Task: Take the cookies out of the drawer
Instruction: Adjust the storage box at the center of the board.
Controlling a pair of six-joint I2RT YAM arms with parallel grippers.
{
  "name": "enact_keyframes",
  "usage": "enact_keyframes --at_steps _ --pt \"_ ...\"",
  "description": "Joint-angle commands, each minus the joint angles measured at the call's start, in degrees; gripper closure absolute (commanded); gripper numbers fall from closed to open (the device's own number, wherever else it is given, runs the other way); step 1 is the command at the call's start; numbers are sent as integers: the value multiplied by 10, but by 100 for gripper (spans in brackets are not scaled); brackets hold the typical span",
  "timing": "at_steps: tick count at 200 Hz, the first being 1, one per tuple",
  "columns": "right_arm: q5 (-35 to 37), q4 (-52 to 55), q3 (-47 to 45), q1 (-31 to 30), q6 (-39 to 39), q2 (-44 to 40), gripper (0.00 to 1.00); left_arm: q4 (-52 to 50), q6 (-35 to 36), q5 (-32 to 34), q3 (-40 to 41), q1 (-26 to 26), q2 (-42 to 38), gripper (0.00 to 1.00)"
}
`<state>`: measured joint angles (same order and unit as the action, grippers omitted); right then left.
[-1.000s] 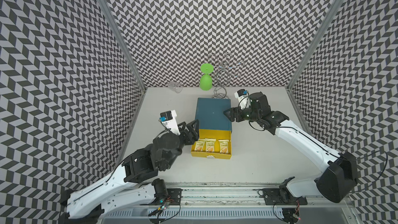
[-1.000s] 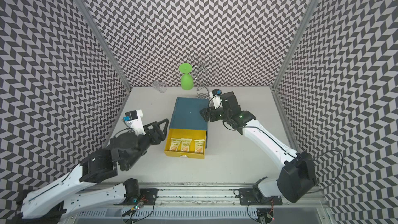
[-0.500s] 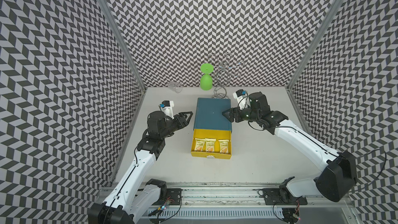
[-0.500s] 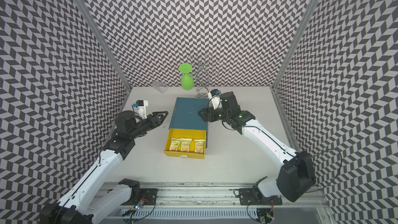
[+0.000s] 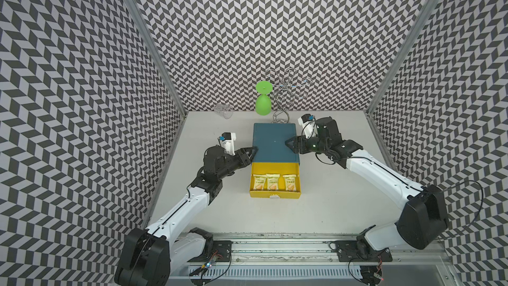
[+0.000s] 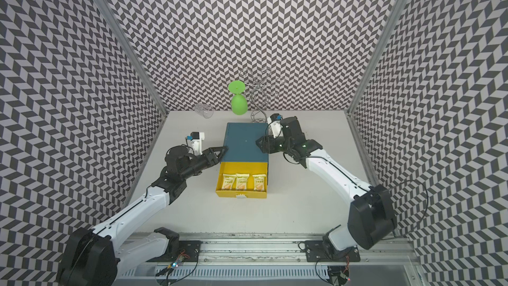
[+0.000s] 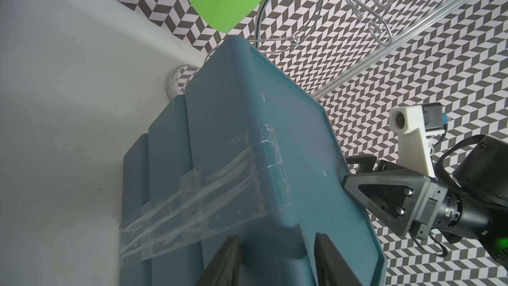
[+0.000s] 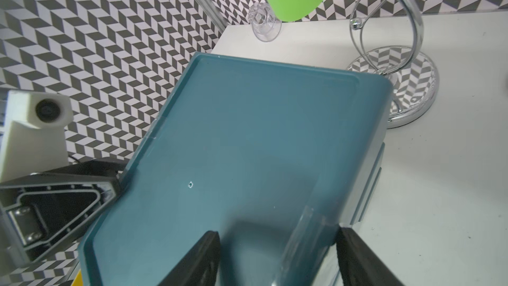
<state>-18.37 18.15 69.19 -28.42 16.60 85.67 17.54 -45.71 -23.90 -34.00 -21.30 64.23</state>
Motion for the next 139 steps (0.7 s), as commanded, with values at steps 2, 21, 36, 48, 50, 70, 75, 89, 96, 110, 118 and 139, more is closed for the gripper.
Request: enact_keyframes --at_steps 2,21,36,48,50,70,75,89,96,110,118,139 --pt "-21 10 34 -9 -23 41 32 20 -2 -27 -9 -52 41 54" --pt "-13 58 80 4 -40 65 32 24 -6 -23 -6 -62 38 53" --pt "-11 93 110 10 -54 74 31 1 -1 -12 -4 -63 14 46" --pt "3 92 113 13 -54 63 27 -33 12 3 -8 -63 -15 36" --pt "5 91 113 13 -53 61 26 -38 14 6 -9 -62 -21 35" --pt "16 84 117 19 -51 35 21 -109 42 34 -33 -59 -63 22" --pt "18 82 120 19 -51 27 21 -127 49 40 -41 -59 -71 21" --pt "21 86 130 18 -48 9 20 -158 62 46 -58 -57 -84 19" --pt "22 98 143 18 -48 3 19 -168 66 47 -63 -56 -88 18" --pt "22 129 167 15 -49 -7 20 -184 72 48 -69 -56 -94 17" --pt "18 148 176 9 -51 -15 20 -194 75 47 -70 -57 -100 17" --pt "17 194 180 -26 -27 -45 20 -209 83 47 -63 -58 -123 17"
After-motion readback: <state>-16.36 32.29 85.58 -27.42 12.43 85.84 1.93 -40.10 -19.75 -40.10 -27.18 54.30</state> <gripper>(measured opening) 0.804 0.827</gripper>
